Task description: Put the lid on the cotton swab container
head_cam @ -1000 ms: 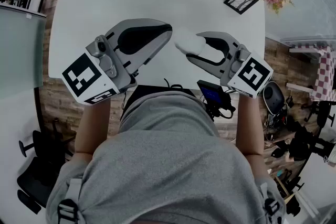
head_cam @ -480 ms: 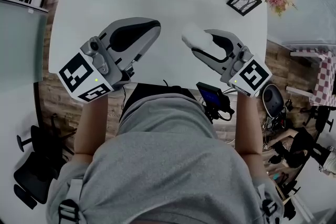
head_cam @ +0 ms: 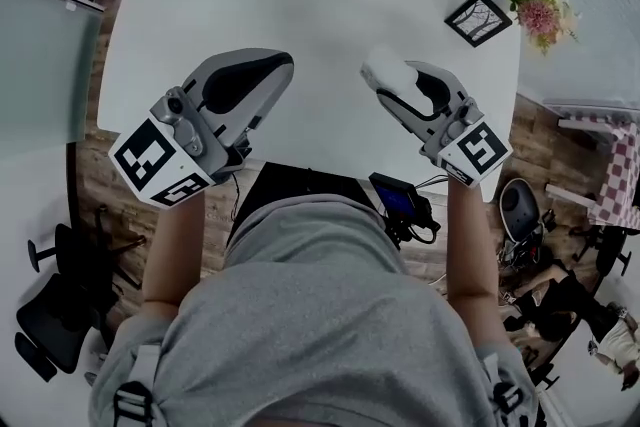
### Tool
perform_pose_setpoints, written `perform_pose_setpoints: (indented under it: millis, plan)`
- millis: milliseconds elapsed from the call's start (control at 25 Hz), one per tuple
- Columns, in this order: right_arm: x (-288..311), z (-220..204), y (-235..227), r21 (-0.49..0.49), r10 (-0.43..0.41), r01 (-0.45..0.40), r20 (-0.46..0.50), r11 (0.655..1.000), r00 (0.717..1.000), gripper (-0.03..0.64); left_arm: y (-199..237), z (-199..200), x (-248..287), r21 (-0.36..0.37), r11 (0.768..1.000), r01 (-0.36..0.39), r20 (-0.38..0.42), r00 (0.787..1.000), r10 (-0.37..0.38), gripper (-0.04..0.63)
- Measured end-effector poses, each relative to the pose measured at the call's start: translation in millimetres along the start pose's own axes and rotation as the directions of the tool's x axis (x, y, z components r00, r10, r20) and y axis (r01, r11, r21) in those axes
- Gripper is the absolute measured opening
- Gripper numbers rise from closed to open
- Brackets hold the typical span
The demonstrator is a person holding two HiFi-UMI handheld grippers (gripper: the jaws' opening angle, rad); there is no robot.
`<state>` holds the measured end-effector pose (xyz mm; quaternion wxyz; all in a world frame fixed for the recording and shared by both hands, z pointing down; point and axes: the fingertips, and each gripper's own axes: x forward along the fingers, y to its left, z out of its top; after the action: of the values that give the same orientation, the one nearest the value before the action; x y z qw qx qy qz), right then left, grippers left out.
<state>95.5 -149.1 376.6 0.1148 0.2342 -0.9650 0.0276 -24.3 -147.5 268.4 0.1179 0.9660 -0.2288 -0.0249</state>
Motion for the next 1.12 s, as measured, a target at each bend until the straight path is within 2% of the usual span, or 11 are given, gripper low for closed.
perform_pose_setpoints:
  millis: [280, 680, 880, 1040, 1120]
  plan:
    - [22, -41, -19, -0.001, -0.044, 0.043, -0.02, 0.999, 0.999, 0.204, 5, -9, -6, -0.013, 0.999, -0.044, 0.0, 0.999, 0.044, 0.003]
    - [38, -105, -37, 0.107, -0.106, 0.108, -0.023, 0.988, 0.994, 0.205, 17, -24, -9, -0.044, 0.996, -0.083, -0.006, 0.997, 0.083, 0.003]
    - [44, -136, -47, 0.129, -0.143, 0.146, -0.034, 0.981, 0.989, 0.205, 26, -37, -1, -0.054, 0.994, -0.097, 0.003, 0.995, 0.098, 0.003]
    - [44, -159, -61, 0.164, -0.205, 0.213, -0.063, 0.963, 0.977, 0.205, 29, -48, 0, -0.065, 0.992, -0.112, -0.011, 0.994, 0.111, 0.003]
    - [44, -168, -64, 0.179, -0.203, 0.215, -0.082, 0.96, 0.976, 0.206, 30, -50, 0, -0.069, 0.991, -0.116, -0.014, 0.993, 0.115, 0.003]
